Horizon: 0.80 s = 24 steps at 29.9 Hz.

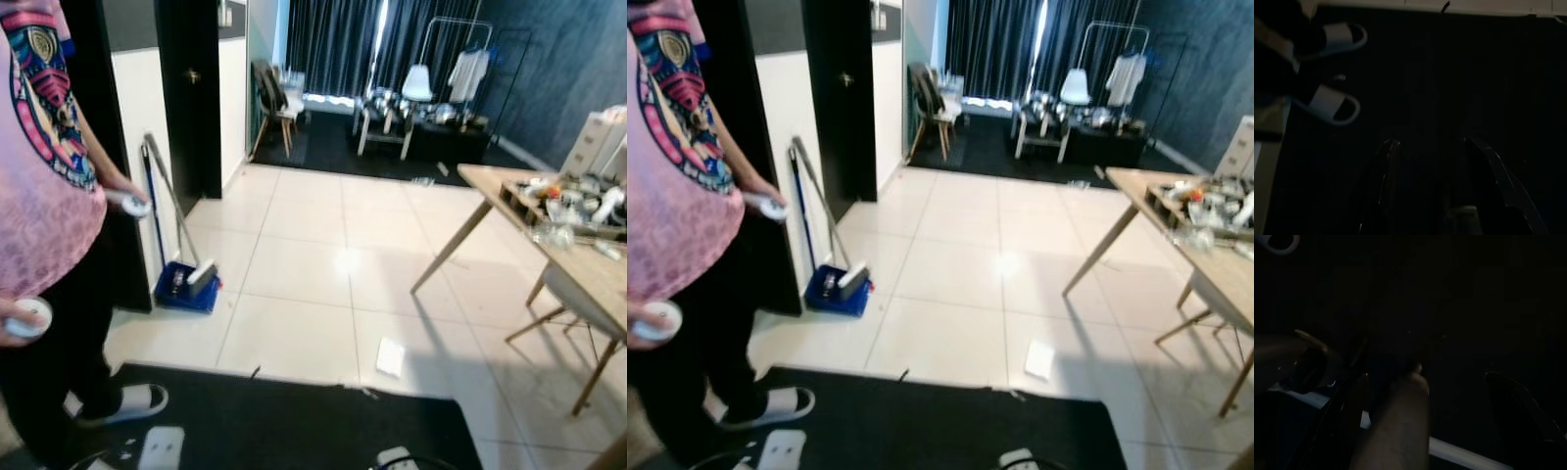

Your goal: Picking trash to rubbish bin

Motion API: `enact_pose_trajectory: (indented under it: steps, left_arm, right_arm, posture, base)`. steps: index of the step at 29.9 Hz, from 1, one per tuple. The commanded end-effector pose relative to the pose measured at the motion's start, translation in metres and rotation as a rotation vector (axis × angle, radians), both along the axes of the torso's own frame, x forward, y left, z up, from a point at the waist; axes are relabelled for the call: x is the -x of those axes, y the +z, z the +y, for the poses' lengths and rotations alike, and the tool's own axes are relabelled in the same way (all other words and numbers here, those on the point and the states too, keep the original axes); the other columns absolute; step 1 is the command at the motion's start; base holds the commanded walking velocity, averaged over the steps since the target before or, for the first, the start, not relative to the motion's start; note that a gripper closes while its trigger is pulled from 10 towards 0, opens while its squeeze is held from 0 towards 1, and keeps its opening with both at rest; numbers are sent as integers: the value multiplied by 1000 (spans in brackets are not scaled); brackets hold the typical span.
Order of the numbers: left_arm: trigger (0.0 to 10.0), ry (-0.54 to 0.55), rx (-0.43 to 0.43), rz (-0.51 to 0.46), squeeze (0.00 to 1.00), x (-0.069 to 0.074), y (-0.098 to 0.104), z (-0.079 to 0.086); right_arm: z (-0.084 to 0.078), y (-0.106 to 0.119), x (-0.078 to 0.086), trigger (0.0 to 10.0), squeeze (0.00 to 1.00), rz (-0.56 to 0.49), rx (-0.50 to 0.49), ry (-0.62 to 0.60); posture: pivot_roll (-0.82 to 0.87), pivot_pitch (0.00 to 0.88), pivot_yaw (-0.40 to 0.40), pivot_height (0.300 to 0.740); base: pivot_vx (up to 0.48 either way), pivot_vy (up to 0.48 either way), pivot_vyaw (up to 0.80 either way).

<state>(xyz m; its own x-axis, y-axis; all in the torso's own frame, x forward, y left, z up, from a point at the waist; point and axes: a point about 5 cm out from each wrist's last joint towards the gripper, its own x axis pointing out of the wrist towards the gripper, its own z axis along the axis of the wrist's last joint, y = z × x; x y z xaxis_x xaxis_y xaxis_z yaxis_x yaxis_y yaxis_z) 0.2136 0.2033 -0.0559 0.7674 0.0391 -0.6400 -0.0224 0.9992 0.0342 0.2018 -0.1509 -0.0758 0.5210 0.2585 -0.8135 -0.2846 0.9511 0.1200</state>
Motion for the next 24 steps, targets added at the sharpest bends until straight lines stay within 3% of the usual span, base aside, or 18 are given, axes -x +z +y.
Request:
enact_pose_trajectory:
  steps: [1, 15, 24]
  left_arm:
    - [10000, -9, 5, 9, 0, 1, -2, -4]
    - [10000, -9, -1, 8, 0, 2, -2, -2]
    - [10000, -12, -1, 12, 0, 3, -3, -3]
  right_arm:
    - [-9, -1, 2, 10000, 0, 2, 16, -18]
    - [-7, 0, 0, 10000, 0, 1, 4, -8]
    - [-7, 0, 0, 10000, 0, 4, 13, 6]
  posture:
    - [97, 0, -71, 740]
    - [107, 0, -80, 740]
    - [110, 0, -82, 740]
  base:
    - [398, 0, 0]
    - [400, 0, 0]
    - [399, 0, -752]
